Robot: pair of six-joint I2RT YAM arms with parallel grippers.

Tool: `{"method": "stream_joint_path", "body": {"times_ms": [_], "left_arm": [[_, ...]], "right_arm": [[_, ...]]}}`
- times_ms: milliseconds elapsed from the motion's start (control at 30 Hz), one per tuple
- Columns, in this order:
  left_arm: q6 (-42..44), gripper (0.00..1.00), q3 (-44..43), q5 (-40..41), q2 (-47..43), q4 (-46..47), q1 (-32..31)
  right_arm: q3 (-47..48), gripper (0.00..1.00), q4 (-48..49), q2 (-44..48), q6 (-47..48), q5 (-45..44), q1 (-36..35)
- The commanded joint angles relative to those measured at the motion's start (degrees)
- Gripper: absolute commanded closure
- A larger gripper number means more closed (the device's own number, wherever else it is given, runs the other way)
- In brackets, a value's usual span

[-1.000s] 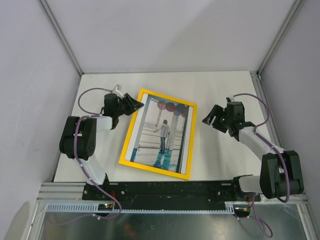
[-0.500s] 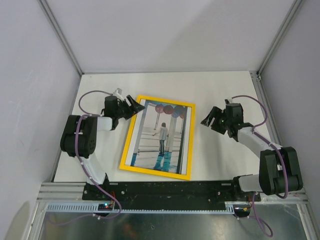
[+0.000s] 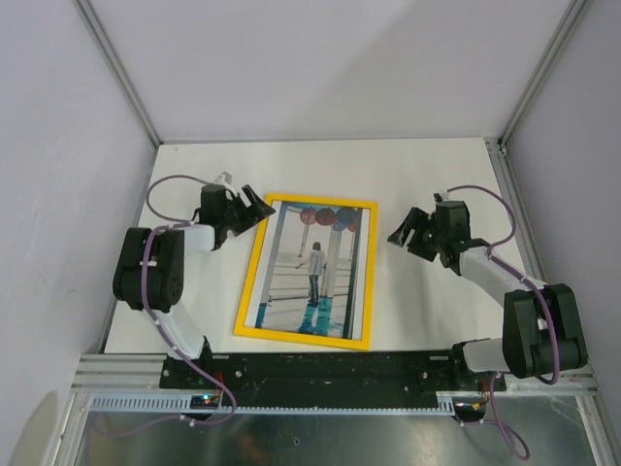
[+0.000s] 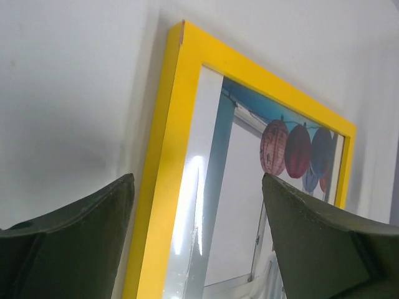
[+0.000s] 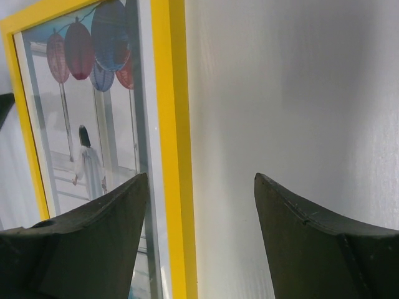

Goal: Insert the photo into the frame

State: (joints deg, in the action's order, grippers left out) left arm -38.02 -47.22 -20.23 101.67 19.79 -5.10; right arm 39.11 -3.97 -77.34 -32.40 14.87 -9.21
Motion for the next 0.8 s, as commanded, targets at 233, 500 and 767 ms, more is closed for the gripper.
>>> {"method": "stream_joint_path", "body": {"times_ms": [233,500,767], "left_arm": [[3.7,0.3,-5.0,23.3,-14.4,-23.3,0.3],[-2.2,0.88,4.6,27.5,-21.9,-30.8,0.3],[-6.3,1.0,13.8,27.5,-26.6,-31.6,-0.4]], "right_arm": [[-0.7,0.29,0.1,1.1,-0.5,-4.5,-6.5],[-1.8,0.55,-3.2,2.1,-1.6,-9.9,-11.3],[-3.4,0.87,-1.6,-1.1,-3.5,-11.9,-14.5]]}}
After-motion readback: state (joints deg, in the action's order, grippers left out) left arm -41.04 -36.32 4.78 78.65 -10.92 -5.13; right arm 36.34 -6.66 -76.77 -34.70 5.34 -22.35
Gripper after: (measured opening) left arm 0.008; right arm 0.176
